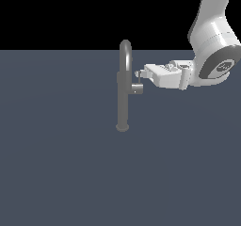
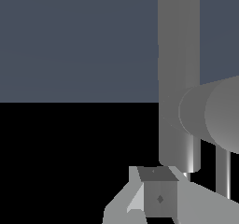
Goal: Turn on the faucet by rotating a designated handle.
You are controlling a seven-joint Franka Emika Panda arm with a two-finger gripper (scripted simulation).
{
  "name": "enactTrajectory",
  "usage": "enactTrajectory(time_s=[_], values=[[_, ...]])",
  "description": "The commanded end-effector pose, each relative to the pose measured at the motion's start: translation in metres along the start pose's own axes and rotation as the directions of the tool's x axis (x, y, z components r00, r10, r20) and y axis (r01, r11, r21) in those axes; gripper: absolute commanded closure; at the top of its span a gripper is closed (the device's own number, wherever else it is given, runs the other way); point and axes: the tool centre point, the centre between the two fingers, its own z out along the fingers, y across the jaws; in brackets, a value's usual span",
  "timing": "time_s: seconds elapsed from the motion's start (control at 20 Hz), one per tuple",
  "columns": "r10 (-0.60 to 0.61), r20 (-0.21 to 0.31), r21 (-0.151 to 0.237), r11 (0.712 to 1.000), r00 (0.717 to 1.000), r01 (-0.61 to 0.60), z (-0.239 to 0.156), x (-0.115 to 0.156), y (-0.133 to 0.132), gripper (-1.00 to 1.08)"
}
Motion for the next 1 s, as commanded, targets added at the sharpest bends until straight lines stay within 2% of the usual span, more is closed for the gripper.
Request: enactTrajectory(time_s=[0.0,0.45,0.55,0.95], values=[[0.000,0.001,0.001,1.000,1.000,0.000,0.000,0.000,0.000,1.08],[0.000,0.001,0.001,1.000,1.000,0.000,0.001,-0.012,0.021,1.08],[-0.001,0.001,0.001,1.000,1.000,0.001,0.000,-0.011,0.019,1.08],[-0.001,0.001,0.001,1.000,1.000,0.001,0.001,-0.013,0.044,1.08]])
